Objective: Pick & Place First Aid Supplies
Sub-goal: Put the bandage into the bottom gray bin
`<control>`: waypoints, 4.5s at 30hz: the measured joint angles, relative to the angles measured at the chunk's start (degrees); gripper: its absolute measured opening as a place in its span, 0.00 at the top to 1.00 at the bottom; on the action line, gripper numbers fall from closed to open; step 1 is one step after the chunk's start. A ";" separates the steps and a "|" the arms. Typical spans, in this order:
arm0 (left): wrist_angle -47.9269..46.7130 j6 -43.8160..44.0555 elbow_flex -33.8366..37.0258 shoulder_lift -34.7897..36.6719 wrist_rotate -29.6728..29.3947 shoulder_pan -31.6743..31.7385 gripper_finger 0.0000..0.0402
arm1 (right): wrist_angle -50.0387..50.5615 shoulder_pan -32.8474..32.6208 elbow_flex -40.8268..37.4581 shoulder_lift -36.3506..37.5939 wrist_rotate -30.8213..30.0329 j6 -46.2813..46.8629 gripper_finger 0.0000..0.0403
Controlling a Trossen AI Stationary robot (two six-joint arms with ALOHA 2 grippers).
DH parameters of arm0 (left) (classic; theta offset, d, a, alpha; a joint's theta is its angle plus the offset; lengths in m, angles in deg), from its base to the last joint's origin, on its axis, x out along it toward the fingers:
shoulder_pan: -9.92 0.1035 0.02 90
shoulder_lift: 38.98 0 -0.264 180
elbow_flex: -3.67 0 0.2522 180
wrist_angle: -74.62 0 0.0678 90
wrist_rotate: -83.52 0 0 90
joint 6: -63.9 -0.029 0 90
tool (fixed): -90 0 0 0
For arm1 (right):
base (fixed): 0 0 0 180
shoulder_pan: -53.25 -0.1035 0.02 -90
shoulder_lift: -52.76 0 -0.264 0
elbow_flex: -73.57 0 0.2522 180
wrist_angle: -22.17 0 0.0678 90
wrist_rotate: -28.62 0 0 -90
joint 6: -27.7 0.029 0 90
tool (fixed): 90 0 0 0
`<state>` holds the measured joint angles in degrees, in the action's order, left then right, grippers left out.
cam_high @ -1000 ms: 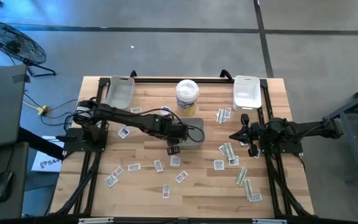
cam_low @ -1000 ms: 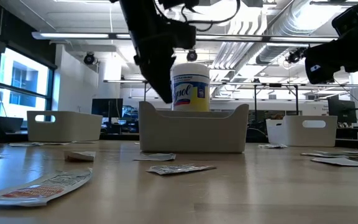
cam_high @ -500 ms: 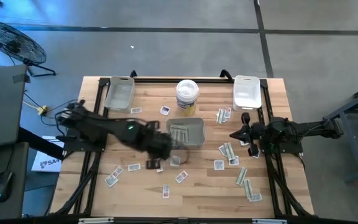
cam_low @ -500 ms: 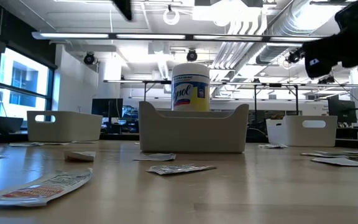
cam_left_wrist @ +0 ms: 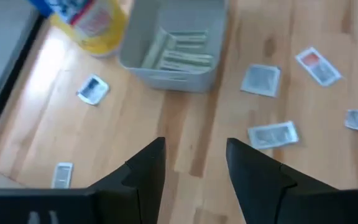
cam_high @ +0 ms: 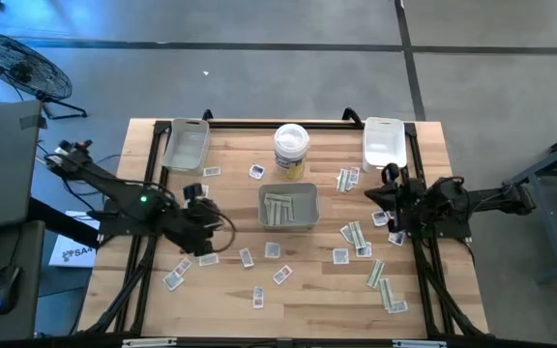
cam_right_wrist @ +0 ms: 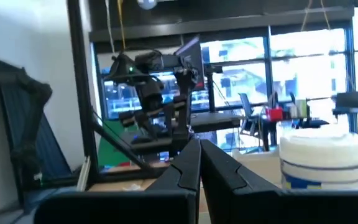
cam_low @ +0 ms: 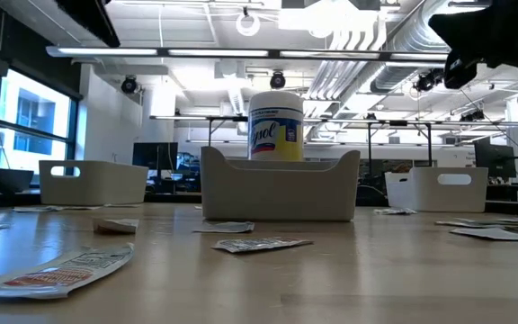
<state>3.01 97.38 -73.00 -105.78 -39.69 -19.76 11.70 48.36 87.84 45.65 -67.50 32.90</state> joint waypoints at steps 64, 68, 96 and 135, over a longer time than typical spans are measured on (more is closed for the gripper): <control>4.65 -0.14 7.39 5.85 10.27 0.04 0.59 | 55.59 1.92 33.69 -75.93 3.24 2.26 0.97; 4.64 -0.16 7.39 5.85 10.27 0.04 0.59 | 55.90 2.27 33.71 -75.55 3.07 2.24 0.98; 5.05 -0.17 7.37 5.85 10.27 0.04 0.59 | 66.19 2.81 69.99 -73.87 -10.01 7.79 1.00; 5.51 -0.16 7.37 5.85 10.25 0.04 0.59 | 90.13 0.88 73.85 -79.72 -10.78 12.80 0.72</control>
<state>8.52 97.22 -65.64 -99.93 -29.44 -19.73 101.84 49.24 161.69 -34.07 -78.29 45.70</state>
